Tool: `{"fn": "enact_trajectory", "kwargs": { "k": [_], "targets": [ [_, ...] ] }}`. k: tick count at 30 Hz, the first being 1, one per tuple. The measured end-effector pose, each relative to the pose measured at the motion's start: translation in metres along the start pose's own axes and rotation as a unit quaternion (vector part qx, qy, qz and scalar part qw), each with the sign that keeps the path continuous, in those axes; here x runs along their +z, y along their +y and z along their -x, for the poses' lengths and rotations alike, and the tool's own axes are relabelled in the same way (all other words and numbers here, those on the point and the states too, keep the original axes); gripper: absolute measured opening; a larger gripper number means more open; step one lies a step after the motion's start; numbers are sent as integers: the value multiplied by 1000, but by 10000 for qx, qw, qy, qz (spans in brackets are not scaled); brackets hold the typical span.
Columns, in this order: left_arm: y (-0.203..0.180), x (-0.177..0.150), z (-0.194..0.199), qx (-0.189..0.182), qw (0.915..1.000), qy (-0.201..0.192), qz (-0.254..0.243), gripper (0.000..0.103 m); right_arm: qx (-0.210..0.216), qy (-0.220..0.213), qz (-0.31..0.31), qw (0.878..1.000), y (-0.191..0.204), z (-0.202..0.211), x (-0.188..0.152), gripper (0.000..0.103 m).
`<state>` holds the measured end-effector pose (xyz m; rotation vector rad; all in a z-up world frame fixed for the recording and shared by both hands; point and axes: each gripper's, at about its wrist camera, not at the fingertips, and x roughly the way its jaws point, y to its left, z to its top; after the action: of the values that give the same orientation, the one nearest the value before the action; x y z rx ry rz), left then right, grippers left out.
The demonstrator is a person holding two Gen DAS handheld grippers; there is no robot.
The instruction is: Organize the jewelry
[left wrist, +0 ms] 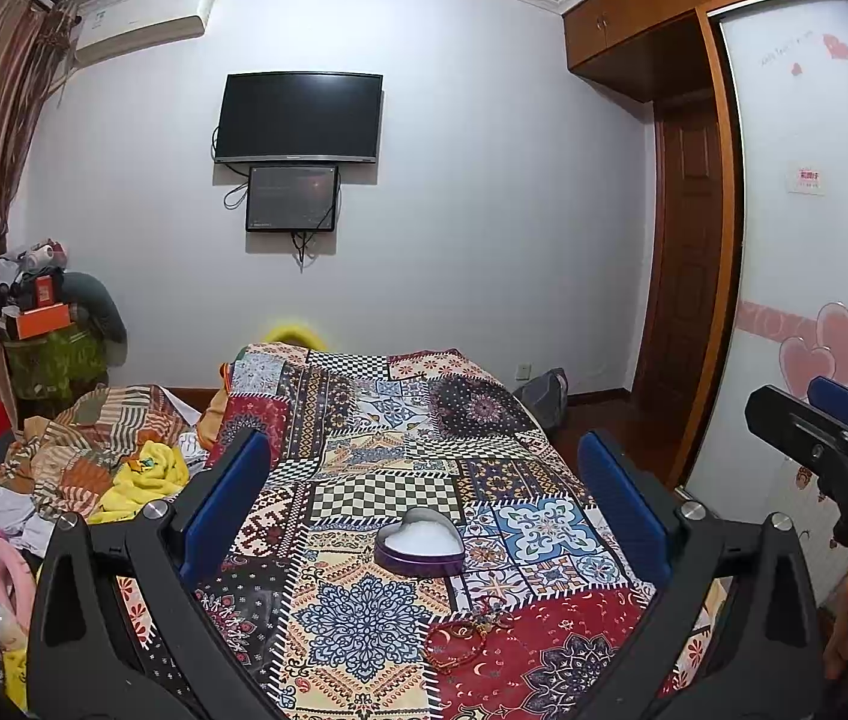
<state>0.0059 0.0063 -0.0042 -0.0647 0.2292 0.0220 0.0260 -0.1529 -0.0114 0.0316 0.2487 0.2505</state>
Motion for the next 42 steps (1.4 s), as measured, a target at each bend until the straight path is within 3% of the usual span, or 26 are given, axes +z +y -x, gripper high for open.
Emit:
{"fn": "enact_trajectory", "kwargs": {
  "k": [22,33,39,42],
  "targets": [
    [11,-8,-23,123,9997,225,-10,103,-33,325,27,9995,-2,-23,-6,103],
    [37,-39,-84,170,9941,1047,-207,103,-269,1217,316,9917,-7,-79,-43,103],
    [46,-72,-129,77,9810,1915,-317,103,-248,1801,499,9821,-8,-104,-69,103],
    [47,-89,-148,-68,9720,2324,-345,93,-199,2096,533,9761,-10,-118,-82,103]
  ]
}}
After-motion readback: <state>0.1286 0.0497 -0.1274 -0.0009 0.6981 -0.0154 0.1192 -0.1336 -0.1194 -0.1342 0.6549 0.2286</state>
